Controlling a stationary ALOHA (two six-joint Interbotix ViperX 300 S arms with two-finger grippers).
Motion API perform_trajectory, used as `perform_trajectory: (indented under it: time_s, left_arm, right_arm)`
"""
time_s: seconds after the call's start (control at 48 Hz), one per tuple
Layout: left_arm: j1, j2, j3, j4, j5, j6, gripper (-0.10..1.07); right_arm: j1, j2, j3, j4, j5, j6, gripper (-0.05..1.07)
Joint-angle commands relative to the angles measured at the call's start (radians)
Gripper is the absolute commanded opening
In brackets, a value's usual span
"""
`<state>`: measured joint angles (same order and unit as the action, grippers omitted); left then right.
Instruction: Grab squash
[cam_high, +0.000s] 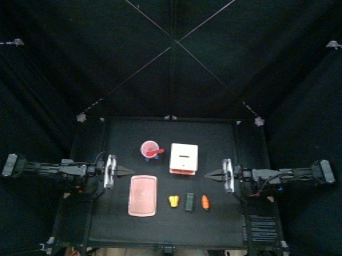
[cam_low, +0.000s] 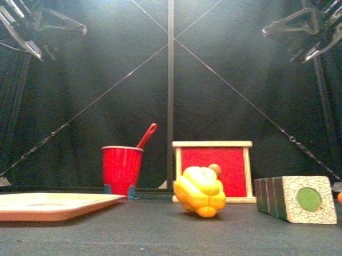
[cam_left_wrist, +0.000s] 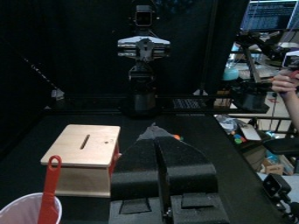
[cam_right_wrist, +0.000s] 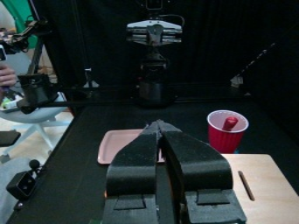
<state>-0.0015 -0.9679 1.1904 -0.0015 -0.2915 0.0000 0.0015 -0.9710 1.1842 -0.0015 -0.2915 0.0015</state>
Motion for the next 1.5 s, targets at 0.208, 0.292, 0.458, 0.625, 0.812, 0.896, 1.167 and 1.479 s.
perform_trajectory:
  time_s: [0.208,0.292,0.458,0.625,0.812,0.896,1.167,1.479]
  left_arm:
    - [-0.006,0.023,0.020,0.008,-0.123,0.003,-0.02]
    - [-0.008,0.025,0.025,0.009,-0.123,0.002,-0.02]
    - [-0.029,0.025,0.023,0.009,-0.126,0.002,-0.02]
    - [-0.032,0.025,0.023,0.009,-0.140,0.003,-0.02]
    - [-0.032,0.025,0.026,0.009,-0.143,0.003,-0.02]
    - [-0.031,0.025,0.029,0.009,-0.143,0.003,-0.02]
    - [-0.031,0.025,0.035,0.009,-0.143,0.003,-0.02]
    - [-0.040,0.025,0.057,0.008,-0.144,-0.002,-0.02]
  right_arm:
    - [-0.008,0.110,-0.032,-0.012,-0.012,0.009,0.03]
    - [-0.003,0.161,-0.048,-0.012,-0.012,0.009,0.03]
    - [0.031,0.279,-0.094,-0.028,-0.012,0.008,0.03]
    - [0.084,0.405,-0.149,-0.064,-0.012,0.008,0.04]
    - [0.123,0.541,-0.218,-0.097,-0.009,0.009,0.08]
    - [0.129,0.595,-0.258,-0.089,0.002,0.012,0.12]
    - [0.135,0.723,-0.394,0.052,0.179,0.017,0.20]
    - [0.141,0.816,-0.466,0.189,0.314,0.017,0.21]
